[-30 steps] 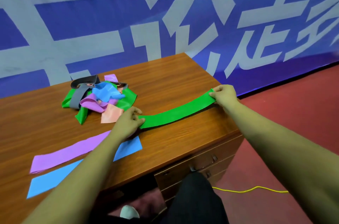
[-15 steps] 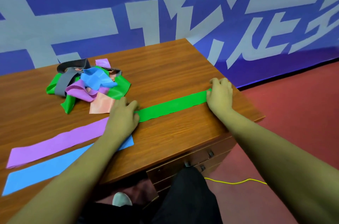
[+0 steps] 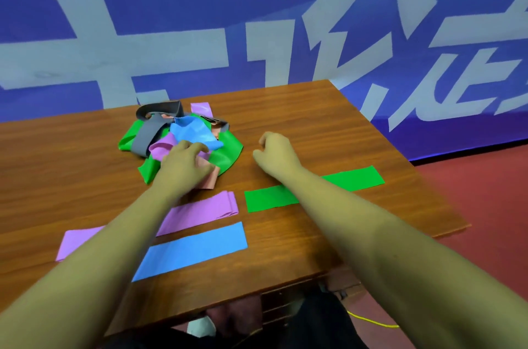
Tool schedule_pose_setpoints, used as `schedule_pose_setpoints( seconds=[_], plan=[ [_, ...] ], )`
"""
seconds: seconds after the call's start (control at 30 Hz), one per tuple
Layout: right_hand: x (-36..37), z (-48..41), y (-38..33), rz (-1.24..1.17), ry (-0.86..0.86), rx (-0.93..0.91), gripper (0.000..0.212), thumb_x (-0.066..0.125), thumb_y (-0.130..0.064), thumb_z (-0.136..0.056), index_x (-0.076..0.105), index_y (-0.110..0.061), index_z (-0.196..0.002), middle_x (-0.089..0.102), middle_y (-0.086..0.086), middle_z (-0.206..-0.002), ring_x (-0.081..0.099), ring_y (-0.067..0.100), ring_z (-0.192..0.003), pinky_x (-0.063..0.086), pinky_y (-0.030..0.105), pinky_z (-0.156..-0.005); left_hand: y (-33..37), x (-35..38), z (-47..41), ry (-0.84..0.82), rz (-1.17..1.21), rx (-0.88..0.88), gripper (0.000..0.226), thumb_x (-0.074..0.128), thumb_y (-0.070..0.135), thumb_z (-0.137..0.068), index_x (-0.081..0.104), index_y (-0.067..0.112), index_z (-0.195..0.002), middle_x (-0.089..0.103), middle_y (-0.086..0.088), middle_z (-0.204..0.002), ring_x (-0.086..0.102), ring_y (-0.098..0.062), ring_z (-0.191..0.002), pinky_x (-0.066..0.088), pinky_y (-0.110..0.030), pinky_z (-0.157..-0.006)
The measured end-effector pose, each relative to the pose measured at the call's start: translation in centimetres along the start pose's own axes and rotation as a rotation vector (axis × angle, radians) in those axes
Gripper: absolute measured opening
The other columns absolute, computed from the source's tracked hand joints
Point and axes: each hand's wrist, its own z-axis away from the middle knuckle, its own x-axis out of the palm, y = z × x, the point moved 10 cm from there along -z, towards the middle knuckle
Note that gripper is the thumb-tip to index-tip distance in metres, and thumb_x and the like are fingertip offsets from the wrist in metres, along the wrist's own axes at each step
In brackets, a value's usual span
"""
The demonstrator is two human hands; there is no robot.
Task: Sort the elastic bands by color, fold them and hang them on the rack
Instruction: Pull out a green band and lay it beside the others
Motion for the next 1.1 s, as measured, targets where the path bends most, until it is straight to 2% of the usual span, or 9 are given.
schedule_pose_setpoints(
  seconds=[0.17,0.3,0.47,0.57,0.67,0.77,0.87,1.0,1.1],
  plan=[
    [3.3,-3.6,-1.3,0.033,-0.028,-0.008,0.041,0.059,-0.021,-0.087,0.053,-0.004,-0.123,0.053,0.017,-0.126,0.053,0.036,-0.118,0.045,0.043,-0.100,-1.4,1.4,-0.3,-0.047,0.015,0.047,0.041,0.069,0.028,-0.082,0.061,0.026,-0.122,0.053,-0.004,-0.121,0.051,-0.026,-0.119,0.043,-0.044,-0.094],
    [5.8,-5.5,-1.1,0.090,-0.024,0.061,0.045,0.061,-0.034,-0.087,0.057,-0.009,-0.124,0.054,0.016,-0.127,0.049,0.036,-0.121,0.042,0.042,-0.102,-2.6,1.9,-0.6,-0.055,0.063,0.072,0.043,0.071,0.032,-0.083,0.060,0.030,-0.124,0.054,0.000,-0.122,0.050,-0.022,-0.121,0.041,-0.046,-0.097],
    [5.9,-5.8,-0.8,-0.016,0.064,0.111,0.010,0.064,-0.021,-0.080,0.068,-0.024,-0.090,0.064,0.005,-0.111,0.058,0.028,-0.109,0.044,0.038,-0.093,-3.2,2.2,-0.7,-0.043,0.089,0.084,0.043,0.071,0.034,-0.083,0.060,0.031,-0.125,0.054,0.001,-0.123,0.049,-0.021,-0.120,0.040,-0.045,-0.098],
    [4.1,-5.6,-1.3,-0.243,0.089,0.083,0.006,0.069,-0.012,-0.075,0.066,-0.018,-0.075,0.067,0.000,-0.077,0.064,0.020,-0.077,0.052,0.034,-0.071,-3.5,1.9,-0.5,-0.008,0.152,0.057,0.043,0.071,0.029,-0.082,0.060,0.029,-0.124,0.055,0.000,-0.122,0.051,-0.022,-0.118,0.041,-0.045,-0.099],
    [0.5,-4.6,-3.9,-0.399,0.130,-0.008,0.010,0.069,-0.007,-0.075,0.064,-0.016,-0.073,0.062,-0.002,-0.064,0.052,0.008,-0.053,0.041,0.024,-0.055,-3.6,1.2,-0.4,0.017,0.256,0.008,0.042,0.068,0.019,-0.082,0.061,0.023,-0.122,0.058,-0.005,-0.121,0.055,-0.025,-0.114,0.044,-0.043,-0.100],
    [-3.4,-3.5,-7.5,-0.502,0.185,-0.126,0.014,0.068,-0.005,-0.074,0.062,-0.017,-0.071,0.061,-0.004,-0.065,0.051,0.008,-0.055,0.042,0.024,-0.055,-2.7,-0.7,-0.2,0.072,0.329,-0.010,0.038,0.065,0.014,-0.083,0.062,0.019,-0.120,0.059,-0.005,-0.117,0.058,-0.023,-0.109,0.045,-0.038,-0.098],
    [-6.8,-2.2,-10.8,-0.592,0.205,-0.208,0.014,0.065,-0.010,-0.071,0.059,-0.022,-0.066,0.057,-0.010,-0.061,0.052,0.012,-0.061,0.049,0.034,-0.063,-1.1,-4.2,0.1,0.178,0.444,-0.014,0.030,0.063,0.014,-0.087,0.063,0.017,-0.117,0.061,-0.001,-0.118,0.057,-0.017,-0.109,0.045,-0.032,-0.095],
    [-11.4,0.1,-14.9,-0.545,0.249,-0.314,0.006,0.066,-0.007,-0.077,0.064,-0.013,-0.077,0.055,-0.012,-0.061,0.048,0.003,-0.058,0.041,0.020,-0.060,3.0,-10.2,1.2,0.246,0.750,0.042,0.026,0.060,0.022,-0.096,0.063,0.014,-0.120,0.065,0.003,-0.121,0.057,-0.007,-0.112,0.041,-0.010,-0.089],
    [-14.1,1.7,-16.8,-0.560,0.260,-0.356,0.006,0.066,-0.006,-0.078,0.064,-0.012,-0.079,0.055,-0.010,-0.061,0.049,0.006,-0.059,0.046,0.028,-0.061,6.6,-14.1,3.0,0.233,0.915,0.114,0.024,0.061,0.022,-0.095,0.065,0.010,-0.116,0.068,0.001,-0.113,0.061,-0.001,-0.099,0.045,-0.012,-0.088]
  ],
)
